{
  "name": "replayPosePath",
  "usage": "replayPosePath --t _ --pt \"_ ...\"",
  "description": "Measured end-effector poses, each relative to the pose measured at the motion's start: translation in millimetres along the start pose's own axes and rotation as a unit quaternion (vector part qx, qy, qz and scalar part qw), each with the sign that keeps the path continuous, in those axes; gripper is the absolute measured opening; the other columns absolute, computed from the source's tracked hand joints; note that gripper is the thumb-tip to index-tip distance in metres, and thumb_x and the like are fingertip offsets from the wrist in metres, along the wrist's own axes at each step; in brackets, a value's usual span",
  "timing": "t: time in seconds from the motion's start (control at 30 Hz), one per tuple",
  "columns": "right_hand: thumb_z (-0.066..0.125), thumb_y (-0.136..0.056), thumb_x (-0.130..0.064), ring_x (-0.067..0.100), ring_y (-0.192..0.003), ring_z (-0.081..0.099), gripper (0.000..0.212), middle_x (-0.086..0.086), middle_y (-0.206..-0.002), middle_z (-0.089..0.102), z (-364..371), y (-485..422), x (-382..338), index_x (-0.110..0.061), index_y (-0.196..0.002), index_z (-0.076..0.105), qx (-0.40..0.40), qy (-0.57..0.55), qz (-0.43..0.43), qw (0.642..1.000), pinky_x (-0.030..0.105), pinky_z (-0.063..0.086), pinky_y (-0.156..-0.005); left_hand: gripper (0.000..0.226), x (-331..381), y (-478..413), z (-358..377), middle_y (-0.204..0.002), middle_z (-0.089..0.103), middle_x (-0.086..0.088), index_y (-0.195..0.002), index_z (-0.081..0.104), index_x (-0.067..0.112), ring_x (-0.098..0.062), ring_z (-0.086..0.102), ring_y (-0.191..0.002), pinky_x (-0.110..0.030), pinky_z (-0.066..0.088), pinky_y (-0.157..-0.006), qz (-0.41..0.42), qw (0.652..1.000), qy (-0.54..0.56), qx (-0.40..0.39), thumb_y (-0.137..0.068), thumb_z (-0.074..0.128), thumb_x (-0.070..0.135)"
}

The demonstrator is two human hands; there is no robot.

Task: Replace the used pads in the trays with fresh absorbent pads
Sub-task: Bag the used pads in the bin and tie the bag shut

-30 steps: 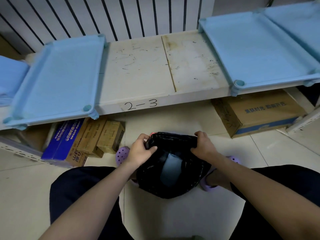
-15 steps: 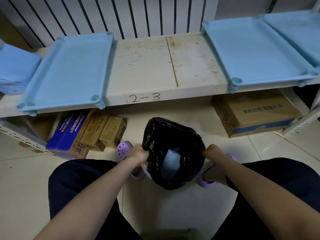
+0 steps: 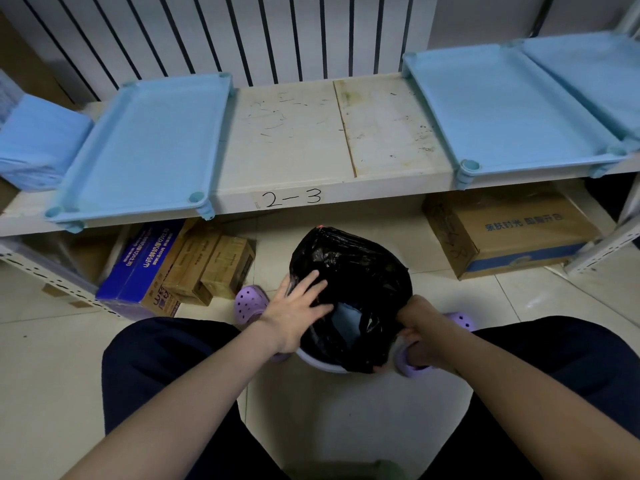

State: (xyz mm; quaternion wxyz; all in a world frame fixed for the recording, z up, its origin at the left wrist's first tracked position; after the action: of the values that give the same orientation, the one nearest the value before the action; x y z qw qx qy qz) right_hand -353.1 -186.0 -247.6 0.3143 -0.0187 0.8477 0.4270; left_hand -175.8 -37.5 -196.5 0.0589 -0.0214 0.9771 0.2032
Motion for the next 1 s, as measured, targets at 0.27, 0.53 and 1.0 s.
replayPosePath --t 0.27,0.53,1.0 --pt "0.063 -0.079 0.002 0.037 -0.112 0.052 0.074 0.019 -0.129 0.044 -35 -3 -56 -0.01 -0.141 0.026 0.157 -0.097 -0.078 0.98 0.043 0.052 -0.085 0.038 -34 2 -14 -0.115 0.063 0.0 -0.115 0.066 0.024 -0.02 0.035 -0.132 -0.05 0.004 -0.115 -0.209 0.955 0.206 0.043 -0.096 0.037 0.041" --pt "0.06 -0.084 -0.007 0.033 -0.119 0.049 0.063 0.016 -0.138 0.041 -37 11 -83 -0.01 -0.141 0.032 0.174 -0.054 -0.167 0.969 0.042 0.047 -0.097 0.081 -3 -7 -25 -0.143 0.036 -0.002 -0.145 0.028 0.028 -0.024 0.025 -0.138 -0.055 0.002 -0.116 -0.052 0.986 0.142 -0.076 -0.075 0.066 0.016" --pt "0.057 -0.088 -0.036 0.017 -0.094 0.057 0.026 -0.004 -0.108 0.055 -35 60 -120 -0.021 -0.11 0.058 0.163 0.268 -0.475 0.822 0.037 0.051 -0.079 0.037 -18 -22 -40 -0.059 0.051 0.003 -0.057 0.044 0.028 -0.021 0.057 -0.065 -0.03 0.035 -0.057 -0.135 0.9 0.397 0.123 -0.091 0.058 0.025"
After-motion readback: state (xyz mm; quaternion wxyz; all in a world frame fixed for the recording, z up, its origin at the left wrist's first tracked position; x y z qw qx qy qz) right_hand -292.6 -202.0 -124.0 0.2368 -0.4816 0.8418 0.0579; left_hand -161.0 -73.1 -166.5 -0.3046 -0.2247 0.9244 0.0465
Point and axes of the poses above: each hand's wrist, its own y-axis away from the middle knuckle, its own z-axis out of the palm, x = y × z, the point moved 5 cm from there along -y, towards the middle knuckle
